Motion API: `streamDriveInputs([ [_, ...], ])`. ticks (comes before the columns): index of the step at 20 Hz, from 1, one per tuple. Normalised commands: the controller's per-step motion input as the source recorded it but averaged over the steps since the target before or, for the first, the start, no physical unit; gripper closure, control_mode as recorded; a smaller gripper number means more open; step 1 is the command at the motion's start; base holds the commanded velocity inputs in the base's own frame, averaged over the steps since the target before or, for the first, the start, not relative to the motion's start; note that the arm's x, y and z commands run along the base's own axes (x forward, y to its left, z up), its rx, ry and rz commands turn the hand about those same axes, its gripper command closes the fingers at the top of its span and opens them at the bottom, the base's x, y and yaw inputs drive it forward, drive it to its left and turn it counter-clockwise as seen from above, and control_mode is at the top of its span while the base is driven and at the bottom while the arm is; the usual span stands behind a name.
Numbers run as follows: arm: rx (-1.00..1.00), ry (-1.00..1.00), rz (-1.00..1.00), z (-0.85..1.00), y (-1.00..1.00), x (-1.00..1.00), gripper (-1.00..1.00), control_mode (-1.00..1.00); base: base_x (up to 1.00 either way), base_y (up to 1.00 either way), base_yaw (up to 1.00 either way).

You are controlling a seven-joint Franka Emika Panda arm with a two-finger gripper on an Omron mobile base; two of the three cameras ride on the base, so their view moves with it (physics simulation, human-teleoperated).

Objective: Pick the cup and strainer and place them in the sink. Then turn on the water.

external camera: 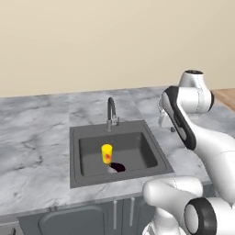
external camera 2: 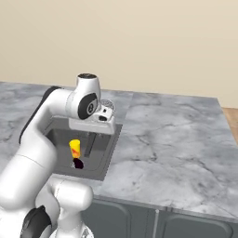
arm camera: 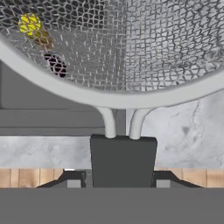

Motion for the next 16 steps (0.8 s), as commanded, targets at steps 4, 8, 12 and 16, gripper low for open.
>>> streamDriveInputs([
  [4, 0.00, 0.00, 0.00, -0.07, 0.19, 0.39, 1.00, -1.00, 0.00, 0.00, 0.00],
  [8, 0.00, 0.00, 0.00, -0.06, 0.05, 0.18, 1.00, -1.00, 0.00, 0.00, 0.00],
  [12, 0.00, 0.00, 0.00, -0.24, 0.19, 0.07, 1.00, -1.00, 0.00, 0.00, 0.00],
  [16, 0.00, 0.00, 0.00, -0.24, 0.19, 0.01, 1.00, -1.00, 0.00, 0.00, 0.00],
])
